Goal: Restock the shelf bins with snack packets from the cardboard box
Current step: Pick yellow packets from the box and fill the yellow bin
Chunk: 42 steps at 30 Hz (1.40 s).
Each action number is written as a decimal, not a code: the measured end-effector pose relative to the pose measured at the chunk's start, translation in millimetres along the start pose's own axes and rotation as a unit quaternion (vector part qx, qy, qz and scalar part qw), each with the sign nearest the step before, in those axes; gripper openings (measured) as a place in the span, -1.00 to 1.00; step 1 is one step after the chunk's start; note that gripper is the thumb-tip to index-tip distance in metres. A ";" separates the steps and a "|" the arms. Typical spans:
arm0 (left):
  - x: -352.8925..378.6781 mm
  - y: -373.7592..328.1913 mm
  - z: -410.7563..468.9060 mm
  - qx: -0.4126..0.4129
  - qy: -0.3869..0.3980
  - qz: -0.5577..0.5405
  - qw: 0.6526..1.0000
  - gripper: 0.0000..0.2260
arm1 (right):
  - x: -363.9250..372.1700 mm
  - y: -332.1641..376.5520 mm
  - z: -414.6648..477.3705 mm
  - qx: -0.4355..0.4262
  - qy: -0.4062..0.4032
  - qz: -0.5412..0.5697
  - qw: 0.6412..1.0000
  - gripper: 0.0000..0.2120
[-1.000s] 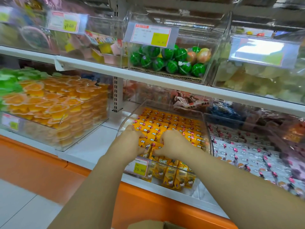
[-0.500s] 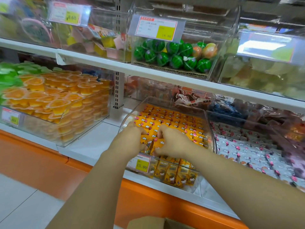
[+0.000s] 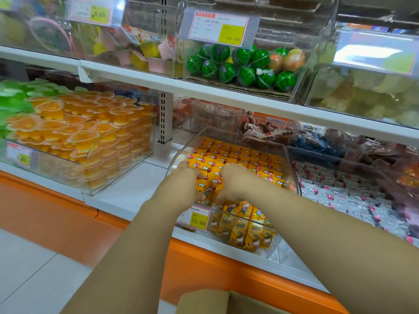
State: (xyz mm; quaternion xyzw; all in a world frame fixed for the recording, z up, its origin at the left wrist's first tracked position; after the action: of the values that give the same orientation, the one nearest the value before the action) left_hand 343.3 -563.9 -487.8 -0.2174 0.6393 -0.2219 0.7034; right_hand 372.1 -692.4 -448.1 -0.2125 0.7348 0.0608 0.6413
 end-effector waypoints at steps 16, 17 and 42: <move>-1.3 -1.8 -2.6 0.003 -0.013 -0.013 1.000 -0.52 | 18.9 -32.7 -17.0 -0.028 -0.083 0.011 0.996 -0.34; -0.3 -2.0 -2.2 0.003 -0.014 -0.012 1.000 -0.52 | 22.3 -32.1 -15.7 -0.022 -0.093 0.011 0.995 -0.37; 137.8 -70.4 -151.0 0.062 -0.064 -0.148 0.985 -0.79 | 128.7 -93.6 -211.5 0.005 -0.211 0.259 0.942 -0.81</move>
State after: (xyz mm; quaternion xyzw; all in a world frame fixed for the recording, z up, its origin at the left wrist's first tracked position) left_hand 202.1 -705.4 -570.3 -0.2794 0.5386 -0.3489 0.7142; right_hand 203.5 -883.6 -519.5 0.0061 0.6126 0.2652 0.7445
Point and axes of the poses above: each hand's wrist, its own z-axis towards the middle knuckle, its own x-axis out of the palm, y = z × x, the point moved 1 cm from there along z, towards the middle knuckle, and after that the axes turned 11 degrees about -z, right-handed, at the moved point
